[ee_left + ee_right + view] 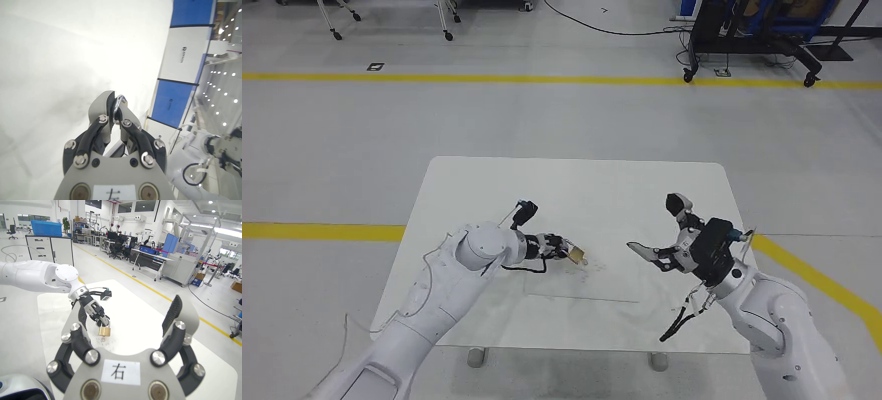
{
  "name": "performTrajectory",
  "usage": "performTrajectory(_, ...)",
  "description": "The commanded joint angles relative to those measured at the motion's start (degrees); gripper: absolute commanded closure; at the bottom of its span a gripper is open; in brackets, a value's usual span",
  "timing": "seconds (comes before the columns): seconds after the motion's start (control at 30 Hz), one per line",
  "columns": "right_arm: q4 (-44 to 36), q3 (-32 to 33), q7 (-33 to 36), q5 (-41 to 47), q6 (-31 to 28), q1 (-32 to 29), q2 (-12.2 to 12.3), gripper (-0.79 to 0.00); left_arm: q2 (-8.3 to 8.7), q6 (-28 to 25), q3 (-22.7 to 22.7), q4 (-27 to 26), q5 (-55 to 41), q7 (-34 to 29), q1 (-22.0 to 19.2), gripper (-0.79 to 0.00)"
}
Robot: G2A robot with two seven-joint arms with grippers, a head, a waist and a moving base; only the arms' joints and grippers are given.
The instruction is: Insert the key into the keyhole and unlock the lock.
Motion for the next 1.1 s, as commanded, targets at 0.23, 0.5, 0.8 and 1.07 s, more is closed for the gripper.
performTrajectory(0.23, -2.1, -2.0, 3.6, -3.8, -3.1, 0.8, 0.4, -0.785, -1.13, 0.9, 2.1, 3.2, 0.3, -2.1, -2.2, -0.785)
performTrajectory(0.5, -1.8, -2.7, 3.5, -3.6, -2.9, 0.8, 0.3, -0.785, -0.59, -3.9, -0.9, 2.7, -0.9, -1.4, -2.0, -0.785)
performTrajectory(0.8, -1.4, 2.3, 1.0, -0.9, 2.3, 3.1, 0.6, -0.785, 3.32, -18.9, -13.4, -12.5, 9.2, 18.1, 8.2, -0.785)
performTrajectory(1.07, -2.9, 8.8, -1.5, 0.9, 2.3, 2.8, 0.9, -0.784, 4.99, -17.3, -20.8, -22.6, 23.1, 38.0, 16.8, -0.785)
